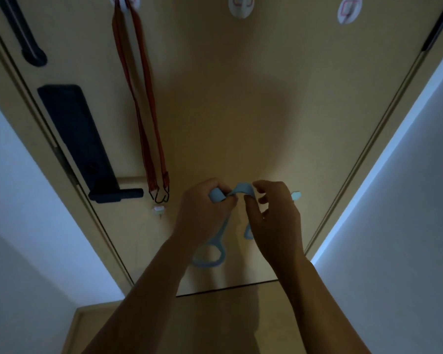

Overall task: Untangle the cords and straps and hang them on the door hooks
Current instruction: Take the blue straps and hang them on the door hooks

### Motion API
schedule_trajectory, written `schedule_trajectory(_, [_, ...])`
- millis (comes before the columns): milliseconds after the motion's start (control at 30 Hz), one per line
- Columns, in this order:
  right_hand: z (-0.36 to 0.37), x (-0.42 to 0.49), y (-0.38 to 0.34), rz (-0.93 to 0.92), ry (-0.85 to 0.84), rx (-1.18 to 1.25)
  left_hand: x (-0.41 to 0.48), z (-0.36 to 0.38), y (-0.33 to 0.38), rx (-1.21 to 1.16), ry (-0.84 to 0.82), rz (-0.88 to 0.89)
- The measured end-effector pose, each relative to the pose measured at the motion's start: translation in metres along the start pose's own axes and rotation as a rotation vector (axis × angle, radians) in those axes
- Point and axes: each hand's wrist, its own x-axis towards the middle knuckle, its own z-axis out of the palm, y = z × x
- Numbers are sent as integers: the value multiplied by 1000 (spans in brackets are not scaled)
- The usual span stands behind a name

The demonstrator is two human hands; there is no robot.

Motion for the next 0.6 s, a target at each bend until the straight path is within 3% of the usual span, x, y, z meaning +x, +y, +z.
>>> schedule_trajectory(333, [44,123,44,-156,67,126,105,0,2,-116,134,90])
schedule_trajectory(600, [54,244,42,-235,109,306,210,5,45,-109,458,350])
